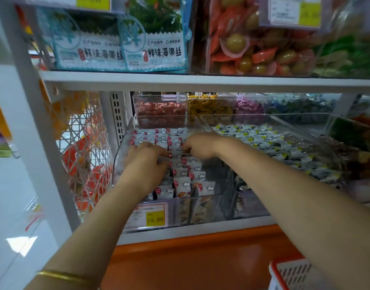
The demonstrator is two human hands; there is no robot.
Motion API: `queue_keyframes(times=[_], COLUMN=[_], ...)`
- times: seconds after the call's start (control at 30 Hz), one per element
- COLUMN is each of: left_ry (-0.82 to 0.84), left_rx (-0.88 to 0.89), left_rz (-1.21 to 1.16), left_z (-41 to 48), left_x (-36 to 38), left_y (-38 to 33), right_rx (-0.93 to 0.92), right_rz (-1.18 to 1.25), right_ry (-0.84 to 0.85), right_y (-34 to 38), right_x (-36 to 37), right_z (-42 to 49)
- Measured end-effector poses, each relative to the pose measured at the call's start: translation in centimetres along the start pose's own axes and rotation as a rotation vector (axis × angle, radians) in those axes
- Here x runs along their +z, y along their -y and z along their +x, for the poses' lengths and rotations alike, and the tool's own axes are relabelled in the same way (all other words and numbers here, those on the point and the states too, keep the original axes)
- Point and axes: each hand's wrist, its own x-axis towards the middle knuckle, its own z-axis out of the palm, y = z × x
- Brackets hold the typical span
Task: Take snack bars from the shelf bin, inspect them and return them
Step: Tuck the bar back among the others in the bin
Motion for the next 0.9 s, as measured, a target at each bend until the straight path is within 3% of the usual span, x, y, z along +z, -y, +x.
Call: queue_keyframes(times=[0.27,0.33,0.47,0.57,0.73,0.9], left_ry=[0.003,0.002,-0.008,-0.004,-0.021,-0.11], left_rx=[0.008,0.008,-0.013,-0.032,-0.041,0.012], left_rz=[-0.068,-0.077,-0.129,-0.167,-0.192,-0.23], left_z=[-0.1,-0.1,-0.2,-0.3,-0.3,-0.8], left_x=[0.2,0.1,-0.1,-0.2,-0.3,-0.5], left_y=[-0.5,-0.4,-0.4,-0.3,-0.2,-0.3], right_rx=[0.081,0.112,0.166,0.183,0.156,0.197], right_rz=[0.198,0.14,-0.093,-0.116,0.198,0.4], right_ry=[-0.441,-0.44,-0.284,-0.285,-0.465,-0.785], right_y=[-0.8,-0.7,-0.3,-0.2,-1.0,-1.9], right_x=[-0.7,-0.6,0.2,0.3,-0.2,-0.2], right_z=[1.3,2.1,3.7,4.1,2.2,-1.3])
